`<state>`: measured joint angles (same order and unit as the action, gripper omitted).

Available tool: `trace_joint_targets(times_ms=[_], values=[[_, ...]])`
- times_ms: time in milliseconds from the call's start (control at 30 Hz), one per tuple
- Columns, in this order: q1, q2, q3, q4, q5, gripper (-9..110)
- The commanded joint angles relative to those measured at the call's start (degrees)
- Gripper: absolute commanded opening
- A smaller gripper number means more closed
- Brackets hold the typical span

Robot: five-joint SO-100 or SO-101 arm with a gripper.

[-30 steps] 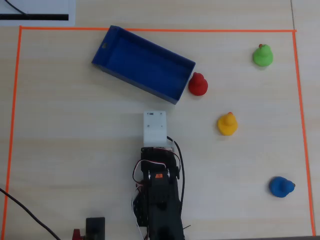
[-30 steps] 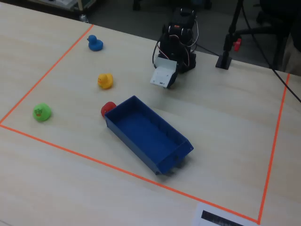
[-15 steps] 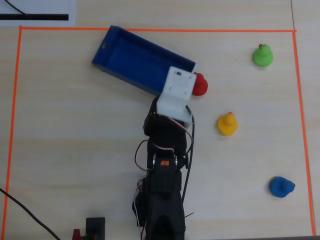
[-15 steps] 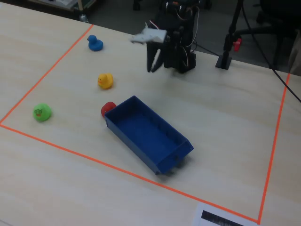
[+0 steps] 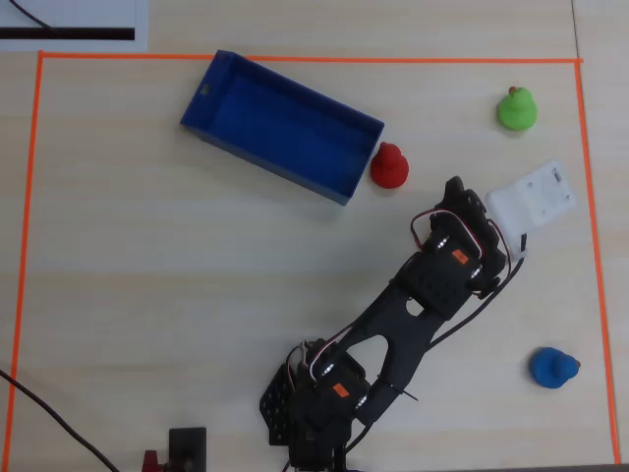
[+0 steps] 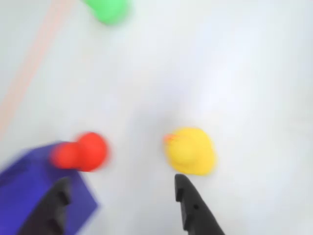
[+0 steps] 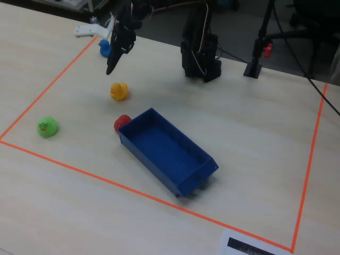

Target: Grasp yellow duck and put it into box.

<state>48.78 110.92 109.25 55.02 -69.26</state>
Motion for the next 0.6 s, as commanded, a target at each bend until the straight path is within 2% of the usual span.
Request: trace_joint_targets(times_ms=[0,367,567], values=[[2.1,-2.0,4.9,-4.0,-3.5,32],[4.2,-11.8,5.0,-9.3,-6.2,34],[4.7,-21.3,-5.5,-2.0,-5.3,32]])
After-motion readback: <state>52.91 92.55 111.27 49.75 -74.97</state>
